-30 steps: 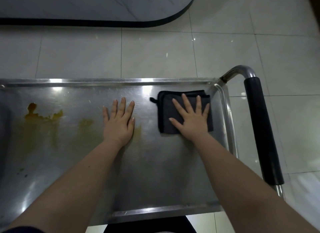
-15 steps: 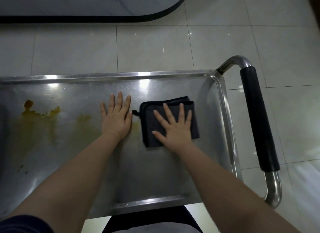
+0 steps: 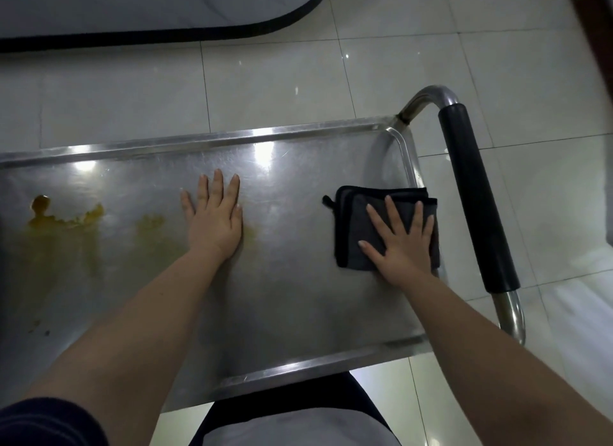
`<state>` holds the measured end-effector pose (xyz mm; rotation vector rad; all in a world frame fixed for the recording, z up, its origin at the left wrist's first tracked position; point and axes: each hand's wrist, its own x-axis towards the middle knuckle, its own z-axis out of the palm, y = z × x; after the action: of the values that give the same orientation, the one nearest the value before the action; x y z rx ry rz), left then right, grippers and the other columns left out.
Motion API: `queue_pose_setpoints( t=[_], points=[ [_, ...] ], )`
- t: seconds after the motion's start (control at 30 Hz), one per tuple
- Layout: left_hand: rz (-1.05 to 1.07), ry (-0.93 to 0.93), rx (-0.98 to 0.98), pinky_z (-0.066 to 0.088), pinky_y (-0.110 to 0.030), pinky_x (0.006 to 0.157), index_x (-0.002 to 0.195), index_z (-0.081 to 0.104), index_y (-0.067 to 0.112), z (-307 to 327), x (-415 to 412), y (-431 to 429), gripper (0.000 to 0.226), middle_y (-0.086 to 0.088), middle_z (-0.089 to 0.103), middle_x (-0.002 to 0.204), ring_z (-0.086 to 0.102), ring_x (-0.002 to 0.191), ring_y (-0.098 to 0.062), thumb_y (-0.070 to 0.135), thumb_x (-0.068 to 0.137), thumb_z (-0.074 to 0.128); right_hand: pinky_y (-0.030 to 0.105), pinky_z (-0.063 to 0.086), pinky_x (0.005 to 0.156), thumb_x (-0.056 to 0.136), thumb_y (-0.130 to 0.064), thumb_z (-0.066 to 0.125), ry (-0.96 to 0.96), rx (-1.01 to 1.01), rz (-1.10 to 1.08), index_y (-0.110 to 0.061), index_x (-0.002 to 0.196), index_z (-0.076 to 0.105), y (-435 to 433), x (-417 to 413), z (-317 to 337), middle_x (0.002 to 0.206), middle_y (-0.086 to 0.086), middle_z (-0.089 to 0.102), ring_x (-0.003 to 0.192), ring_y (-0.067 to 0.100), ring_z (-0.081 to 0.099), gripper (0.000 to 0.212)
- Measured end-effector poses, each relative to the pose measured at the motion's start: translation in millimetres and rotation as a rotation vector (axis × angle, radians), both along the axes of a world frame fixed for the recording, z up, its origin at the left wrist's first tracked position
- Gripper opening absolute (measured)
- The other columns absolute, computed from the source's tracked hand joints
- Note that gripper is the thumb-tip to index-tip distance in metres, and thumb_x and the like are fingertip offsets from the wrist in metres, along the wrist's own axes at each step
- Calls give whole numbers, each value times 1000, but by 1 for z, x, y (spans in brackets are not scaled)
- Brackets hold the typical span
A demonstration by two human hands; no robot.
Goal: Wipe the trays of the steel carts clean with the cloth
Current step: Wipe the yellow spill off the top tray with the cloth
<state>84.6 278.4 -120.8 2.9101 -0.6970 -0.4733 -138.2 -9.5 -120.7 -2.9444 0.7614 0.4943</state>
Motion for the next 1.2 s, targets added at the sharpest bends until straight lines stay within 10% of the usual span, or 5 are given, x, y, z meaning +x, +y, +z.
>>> queue_pose_setpoints(
  t=[0.37, 0.77, 1.2],
  points=[
    [-18, 6, -79, -5, -50, 120, 156, 17, 19, 15, -5, 28, 55, -3, 7, 164, -2, 151, -25, 28, 104, 31, 72, -6, 110, 87, -74, 39, -140, 196, 595, -47, 151, 21, 180, 16, 3, 163, -8, 13, 144, 53, -4, 72],
    [-38, -23, -50, -3, -52, 119, 155, 21, 22, 9, -17, 68, 58, -4, 11, 163, 2, 150, -29, 31, 102, 41, 61, 1, 117, 87, -79, 10, -11, -12, -61, -50, 151, 5, 31, -89, 5, 163, -8, 12, 146, 45, -5, 71],
    [-38, 24, 68, -10, -52, 116, 156, 0, 32, 4, -28, 110, 58, 2, -9, 164, -8, 150, -26, 45, 104, 21, 75, -1, 108, 85, -77, 34, -101, 162, 347, -51, 151, 13, 209, -54, 5, 165, -4, 7, 141, 58, -8, 74]
  ],
)
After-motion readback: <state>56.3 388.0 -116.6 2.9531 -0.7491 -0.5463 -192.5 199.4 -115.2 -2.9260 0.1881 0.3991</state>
